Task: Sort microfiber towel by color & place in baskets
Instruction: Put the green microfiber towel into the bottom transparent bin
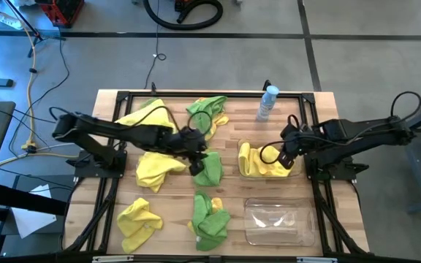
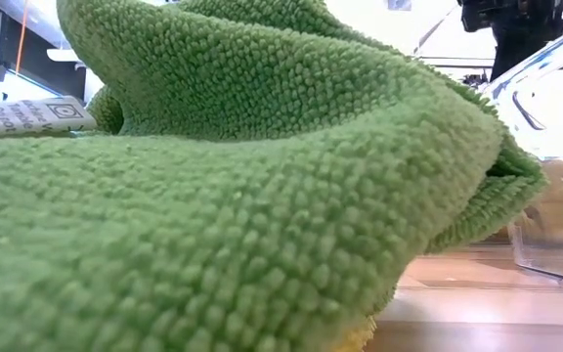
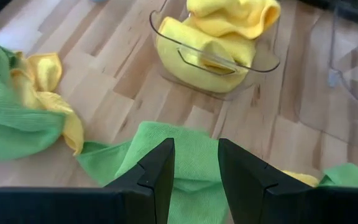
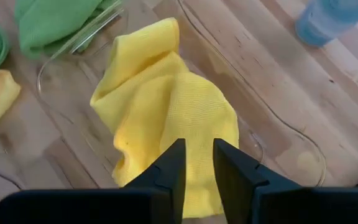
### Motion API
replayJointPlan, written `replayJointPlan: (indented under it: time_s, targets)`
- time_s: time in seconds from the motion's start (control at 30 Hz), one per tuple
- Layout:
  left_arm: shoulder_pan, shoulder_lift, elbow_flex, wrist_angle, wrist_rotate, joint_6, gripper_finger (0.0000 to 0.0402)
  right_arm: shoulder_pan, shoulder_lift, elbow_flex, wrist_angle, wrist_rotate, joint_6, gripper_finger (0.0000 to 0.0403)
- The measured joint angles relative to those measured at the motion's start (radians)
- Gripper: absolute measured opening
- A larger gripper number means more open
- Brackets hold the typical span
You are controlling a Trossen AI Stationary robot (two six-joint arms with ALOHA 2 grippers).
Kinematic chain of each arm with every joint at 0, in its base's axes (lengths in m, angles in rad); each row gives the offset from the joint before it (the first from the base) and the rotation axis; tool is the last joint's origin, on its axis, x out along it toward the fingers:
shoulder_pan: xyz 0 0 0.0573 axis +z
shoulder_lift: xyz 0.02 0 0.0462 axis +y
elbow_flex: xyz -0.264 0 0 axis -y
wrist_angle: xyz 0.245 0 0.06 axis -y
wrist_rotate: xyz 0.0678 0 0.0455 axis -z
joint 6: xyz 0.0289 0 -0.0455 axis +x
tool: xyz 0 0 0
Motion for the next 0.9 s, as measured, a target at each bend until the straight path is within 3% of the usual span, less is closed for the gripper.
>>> replayJointPlan:
  time_s: [0.5, 0.7, 0.9]
  targets:
    - [-0.001, 0.183, 0.043, 0.008, 0.012, -0.107, 0.0113, 0.0, 0.005, 0.0, 0.001, 0.119, -0.241, 0.0248]
    - [-0.001, 0.256, 0.037, 0.012, 0.016, -0.108, 0.0113, 0.0, 0.005, 0.0, 0.001, 0.123, -0.257, 0.0266]
    - [-0.001, 0.292, 0.037, 0.016, 0.094, -0.109, 0.0113, 0.0, 0.005, 0.0, 0.001, 0.104, -0.257, 0.0266]
